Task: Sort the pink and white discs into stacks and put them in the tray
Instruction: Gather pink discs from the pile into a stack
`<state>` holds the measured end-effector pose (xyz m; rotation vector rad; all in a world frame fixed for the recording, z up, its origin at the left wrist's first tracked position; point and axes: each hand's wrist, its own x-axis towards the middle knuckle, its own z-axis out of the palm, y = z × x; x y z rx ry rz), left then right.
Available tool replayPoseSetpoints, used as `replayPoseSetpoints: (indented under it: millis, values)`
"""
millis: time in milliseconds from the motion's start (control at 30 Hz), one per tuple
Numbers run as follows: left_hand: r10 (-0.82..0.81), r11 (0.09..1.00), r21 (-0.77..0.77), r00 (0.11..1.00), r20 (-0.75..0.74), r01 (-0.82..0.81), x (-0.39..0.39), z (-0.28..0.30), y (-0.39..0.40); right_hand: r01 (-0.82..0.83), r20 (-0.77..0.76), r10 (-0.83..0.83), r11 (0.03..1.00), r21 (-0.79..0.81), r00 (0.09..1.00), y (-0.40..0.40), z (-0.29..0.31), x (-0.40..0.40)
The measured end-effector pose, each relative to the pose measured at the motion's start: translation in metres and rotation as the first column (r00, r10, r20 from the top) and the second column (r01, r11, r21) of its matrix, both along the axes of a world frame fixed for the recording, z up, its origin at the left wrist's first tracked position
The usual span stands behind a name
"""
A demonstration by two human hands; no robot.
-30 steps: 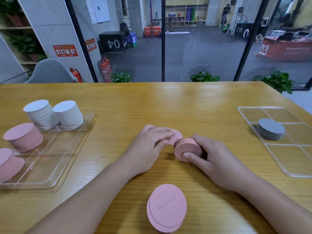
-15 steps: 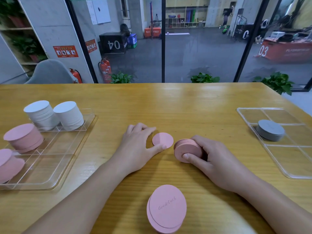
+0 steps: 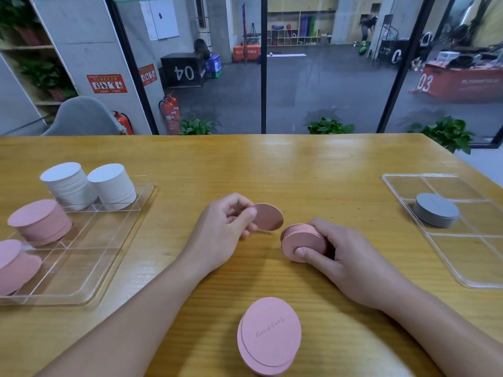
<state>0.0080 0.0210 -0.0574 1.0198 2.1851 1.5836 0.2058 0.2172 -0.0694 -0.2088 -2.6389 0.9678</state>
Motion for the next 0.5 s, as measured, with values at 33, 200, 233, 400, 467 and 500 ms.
replayPoseSetpoints:
  millis: [33, 200, 233, 400, 467, 500]
  values:
    - [-0.011, 0.999, 0.041, 0.998, 0.056, 0.009, 0.0008, 0.0009, 0.0008, 0.000, 0.000, 0.000, 1.000, 0.004, 1.000, 0.0001, 0.0000, -0.0002]
    - [0.015, 1.000, 0.008, 1.000, 0.023, -0.015, -0.0021, -0.0010, -0.0010, 0.001, 0.000, -0.001, 1.000, 0.008, 1.000, 0.0002, 0.0007, -0.0011]
    - [0.015, 1.000, -0.003, 1.000, 0.012, -0.015, -0.0017, -0.0011, -0.0008, 0.003, 0.000, -0.003, 1.000, 0.006, 1.000, 0.0001, 0.0006, -0.0010]
    - [0.025, 0.998, 0.055, 1.000, 0.009, -0.026, 0.0023, 0.0042, 0.0000, 0.004, 0.003, -0.004, 1.000, 0.010, 1.000, -0.0004, 0.0008, -0.0006]
    - [0.006, 0.999, 0.048, 1.000, 0.010, -0.006, 0.0016, 0.0025, 0.0003, 0.003, 0.002, -0.003, 1.000, 0.005, 1.000, -0.0003, 0.0009, -0.0003]
    - [-0.009, 0.999, 0.038, 1.000, -0.002, 0.009, 0.0011, 0.0014, 0.0003, 0.001, 0.000, -0.001, 1.000, 0.000, 1.000, -0.0001, 0.0012, -0.0002]
